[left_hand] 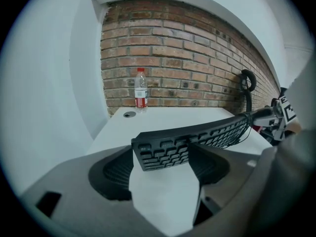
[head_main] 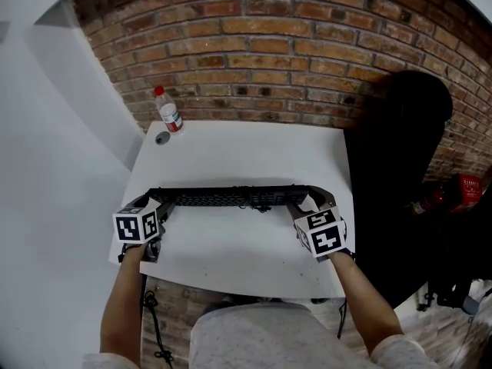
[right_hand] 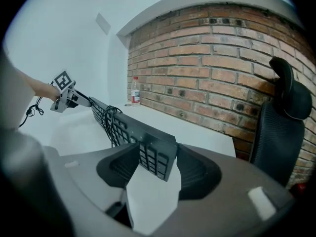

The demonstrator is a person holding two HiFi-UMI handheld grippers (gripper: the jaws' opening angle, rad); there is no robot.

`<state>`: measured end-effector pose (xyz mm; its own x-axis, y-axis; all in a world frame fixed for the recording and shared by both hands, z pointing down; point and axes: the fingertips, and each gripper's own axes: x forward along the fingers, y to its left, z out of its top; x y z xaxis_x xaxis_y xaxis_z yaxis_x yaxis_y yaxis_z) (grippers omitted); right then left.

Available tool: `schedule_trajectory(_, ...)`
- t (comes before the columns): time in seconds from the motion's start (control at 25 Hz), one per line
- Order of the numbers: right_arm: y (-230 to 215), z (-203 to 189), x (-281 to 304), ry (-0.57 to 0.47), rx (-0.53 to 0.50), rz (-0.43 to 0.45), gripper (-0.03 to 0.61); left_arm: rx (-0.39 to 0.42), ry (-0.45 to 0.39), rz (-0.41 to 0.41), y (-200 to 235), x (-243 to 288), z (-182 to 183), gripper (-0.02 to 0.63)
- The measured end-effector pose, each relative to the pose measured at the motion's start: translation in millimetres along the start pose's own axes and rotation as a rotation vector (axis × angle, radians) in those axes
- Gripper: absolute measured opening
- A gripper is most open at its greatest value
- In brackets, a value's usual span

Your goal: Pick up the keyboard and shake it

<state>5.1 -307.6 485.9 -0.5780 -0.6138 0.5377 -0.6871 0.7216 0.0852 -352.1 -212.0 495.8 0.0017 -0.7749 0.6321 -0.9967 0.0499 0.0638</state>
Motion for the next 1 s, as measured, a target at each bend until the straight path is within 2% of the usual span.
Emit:
schedule_trajectory(0.68, 25.6, -26.0, -28.2, 0.085, -0.027, -0.113, 0.206, 0.071, 0.069, -0.100, 2.0, -18.8, -26.6, 0.314)
schedule_trajectory(0.76, 29.5, -30.7, -32.1, 0.095, -0.027, -0.133, 0.187, 0.072, 0.074, -0.107, 2.6, -20.3, -31.6, 0.315)
schedule_trajectory(1.0, 44.8, -45.1, -40.0, 0.128, -0.052, -0.168, 0.186, 0.066, 0.084, -0.129, 4.0, -23.2, -48.5, 0.316)
